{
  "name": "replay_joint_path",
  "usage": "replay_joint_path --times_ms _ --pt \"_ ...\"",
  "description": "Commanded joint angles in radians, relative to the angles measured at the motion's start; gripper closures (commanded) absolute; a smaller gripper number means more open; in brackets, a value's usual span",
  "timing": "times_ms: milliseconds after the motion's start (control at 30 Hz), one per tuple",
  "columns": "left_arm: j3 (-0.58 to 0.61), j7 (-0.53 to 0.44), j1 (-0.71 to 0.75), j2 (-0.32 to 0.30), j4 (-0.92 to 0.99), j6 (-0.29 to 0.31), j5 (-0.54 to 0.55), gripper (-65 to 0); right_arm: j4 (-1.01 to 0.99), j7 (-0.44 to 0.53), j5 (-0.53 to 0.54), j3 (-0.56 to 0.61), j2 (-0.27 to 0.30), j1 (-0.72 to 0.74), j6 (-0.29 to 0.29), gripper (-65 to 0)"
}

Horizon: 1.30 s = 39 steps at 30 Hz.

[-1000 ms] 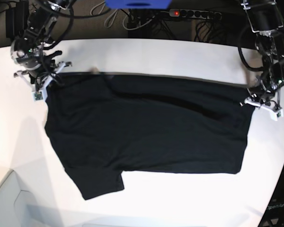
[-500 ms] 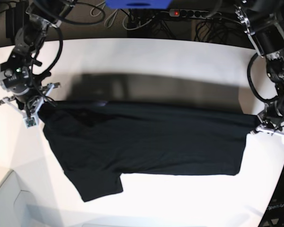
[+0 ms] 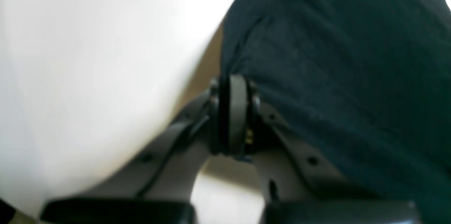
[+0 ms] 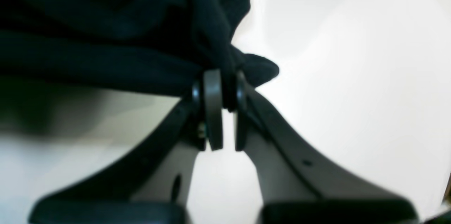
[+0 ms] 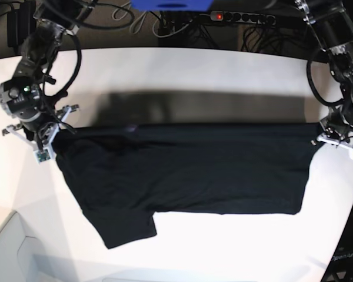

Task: Layout the t-shirt on the table in an organized manner, then fold the t-shirt properly
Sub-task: 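Pull the folded edge back with both grippers to align the fold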

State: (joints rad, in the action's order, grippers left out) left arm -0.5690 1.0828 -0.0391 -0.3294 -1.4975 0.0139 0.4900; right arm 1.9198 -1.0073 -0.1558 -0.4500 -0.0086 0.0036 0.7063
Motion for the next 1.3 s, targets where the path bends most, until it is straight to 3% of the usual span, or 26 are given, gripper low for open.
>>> replay_joint_path --times_ms 0,167,300,500,700,800,1000,1267 --pt "-0.007 -0.017 -0.014 -0.020 -0.027 -0.007 -0.006 -0.1 0.039 0.014 -0.014 -0.020 -0.001 0.014 -0.008 0.0" --pt "-0.007 -0.014 -0.014 -0.020 -0.028 -0.007 -0.006 -0.1 0.027 0.000 -0.015 0.049 0.022 0.003 -0.008 0.0" --pt "-0.007 -0.010 -0.014 -0.007 -0.033 -0.007 -0.006 -0.1 0.039 0.005 -0.015 -0.060 -0.035 0.034 -0.008 0.0" --pt "-0.007 -0.017 0.008 -0.003 -0.033 -0.007 -0.004 -0.1 0.028 -0.023 -0.015 -0.082 -0.043 0.043 -0.008 0.0" --pt "-0.042 -0.019 0.040 0.025 -0.033 -0.007 -0.006 -0.1 0.028 -0.025 -0.014 -0.189 -0.138 0.045 -0.008 0.0" --pt "-0.087 -0.019 0.048 0.052 -0.033 -0.007 -0.006 -0.1 0.031 -0.089 -0.014 -0.238 -0.148 0.066 -0.008 0.0" --pt "-0.096 -0.019 0.051 0.059 -0.032 -0.007 -0.006 -0.1 0.031 -0.373 -0.014 -0.315 -0.148 0.177 -0.008 0.0" --pt "-0.098 -0.019 0.075 0.059 -0.033 -0.007 -0.006 -0.1 0.033 -0.373 -0.015 -0.310 -0.148 0.154 -0.008 0.0"
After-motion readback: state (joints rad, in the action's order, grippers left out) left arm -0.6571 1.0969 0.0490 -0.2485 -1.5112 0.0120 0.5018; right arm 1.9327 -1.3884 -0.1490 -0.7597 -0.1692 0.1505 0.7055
